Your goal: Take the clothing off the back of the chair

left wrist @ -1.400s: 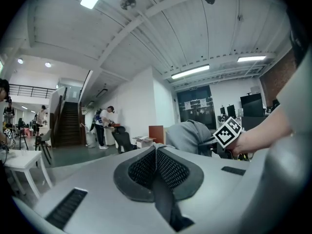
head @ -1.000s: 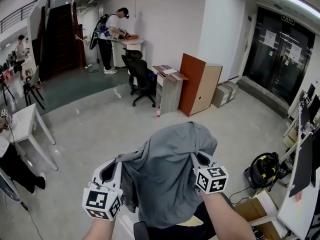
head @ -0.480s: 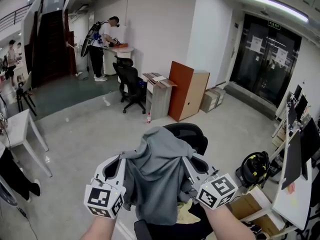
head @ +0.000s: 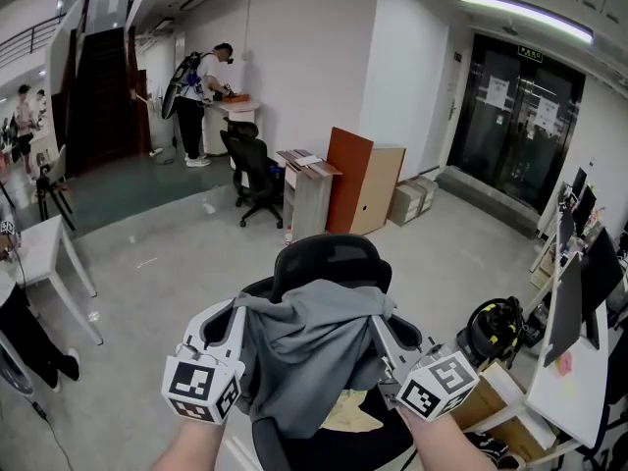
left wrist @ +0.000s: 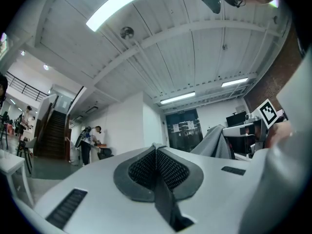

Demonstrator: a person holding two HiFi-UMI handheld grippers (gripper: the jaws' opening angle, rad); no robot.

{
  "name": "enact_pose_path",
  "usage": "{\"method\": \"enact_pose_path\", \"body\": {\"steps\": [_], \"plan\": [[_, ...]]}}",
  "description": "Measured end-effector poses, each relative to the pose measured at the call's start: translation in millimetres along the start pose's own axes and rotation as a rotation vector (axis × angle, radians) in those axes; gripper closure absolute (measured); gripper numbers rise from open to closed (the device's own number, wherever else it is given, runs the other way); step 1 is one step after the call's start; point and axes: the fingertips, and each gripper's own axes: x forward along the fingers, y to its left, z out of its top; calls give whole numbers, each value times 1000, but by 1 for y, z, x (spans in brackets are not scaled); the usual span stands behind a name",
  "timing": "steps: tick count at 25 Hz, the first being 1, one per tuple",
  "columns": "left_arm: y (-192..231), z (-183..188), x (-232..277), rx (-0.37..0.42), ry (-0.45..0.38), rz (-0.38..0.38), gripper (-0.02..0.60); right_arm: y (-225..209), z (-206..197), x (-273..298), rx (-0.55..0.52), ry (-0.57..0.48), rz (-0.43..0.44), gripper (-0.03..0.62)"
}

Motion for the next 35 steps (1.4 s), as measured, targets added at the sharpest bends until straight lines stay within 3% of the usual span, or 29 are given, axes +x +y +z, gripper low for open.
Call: {"method": "enact_pose_path", "body": {"steps": [14, 25, 30, 35], "plan": [[-147, 0, -63, -7, 72, -95, 573, -19, 11, -190, 65, -3, -141, 562], [-248, 20, -91, 15, 103, -223, 572, -18, 92, -312, 46, -142, -222, 562], [-292, 11, -95, 0, 148, -324, 572, -6, 133, -333, -9, -180, -227, 562], [-346, 2, -105, -12, 161, -502, 572, 17, 163, -330, -64, -194, -223, 562]]}}
